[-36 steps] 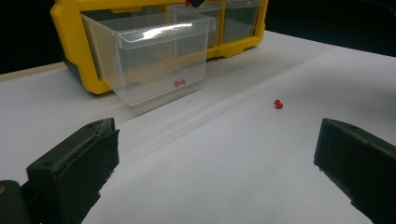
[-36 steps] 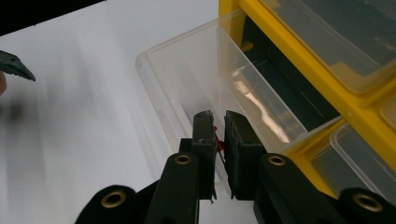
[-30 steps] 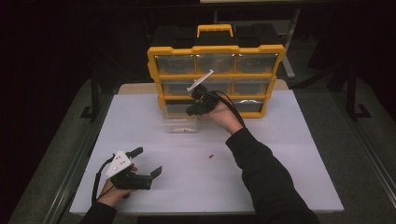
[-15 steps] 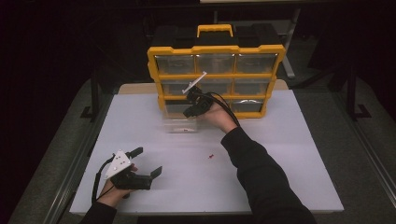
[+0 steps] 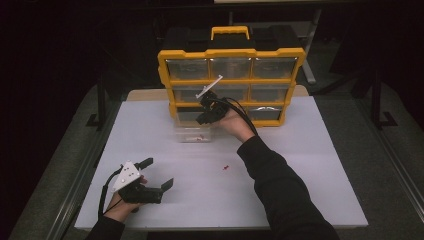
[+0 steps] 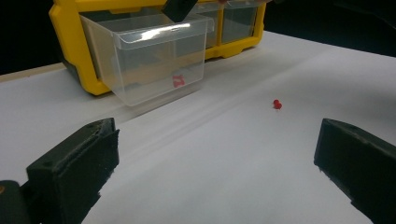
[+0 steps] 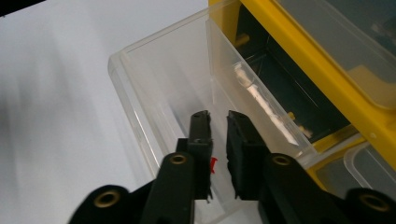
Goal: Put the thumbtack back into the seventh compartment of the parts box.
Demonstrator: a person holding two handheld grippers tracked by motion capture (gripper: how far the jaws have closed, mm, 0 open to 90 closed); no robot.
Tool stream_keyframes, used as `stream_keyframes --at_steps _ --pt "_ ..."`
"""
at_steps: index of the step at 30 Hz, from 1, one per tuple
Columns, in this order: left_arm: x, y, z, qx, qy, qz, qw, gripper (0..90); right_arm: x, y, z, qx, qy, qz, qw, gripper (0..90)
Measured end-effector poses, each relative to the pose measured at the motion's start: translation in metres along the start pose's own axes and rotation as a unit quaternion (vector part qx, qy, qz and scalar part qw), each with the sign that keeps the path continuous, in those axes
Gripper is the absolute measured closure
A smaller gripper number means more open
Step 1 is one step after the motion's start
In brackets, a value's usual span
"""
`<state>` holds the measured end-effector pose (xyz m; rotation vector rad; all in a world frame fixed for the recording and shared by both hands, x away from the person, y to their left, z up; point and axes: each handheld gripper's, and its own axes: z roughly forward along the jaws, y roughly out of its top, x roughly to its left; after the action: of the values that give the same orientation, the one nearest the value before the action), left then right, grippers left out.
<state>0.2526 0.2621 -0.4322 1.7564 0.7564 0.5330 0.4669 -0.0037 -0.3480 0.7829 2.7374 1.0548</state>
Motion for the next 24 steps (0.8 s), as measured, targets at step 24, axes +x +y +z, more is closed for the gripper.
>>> stream_keyframes --at_steps 24 --pt "0.0 0.0 0.0 0.002 0.001 -0.002 1.0 0.0 0.008 -0.025 -0.043 -0.015 0.013 -0.009 0.9998 89.1"
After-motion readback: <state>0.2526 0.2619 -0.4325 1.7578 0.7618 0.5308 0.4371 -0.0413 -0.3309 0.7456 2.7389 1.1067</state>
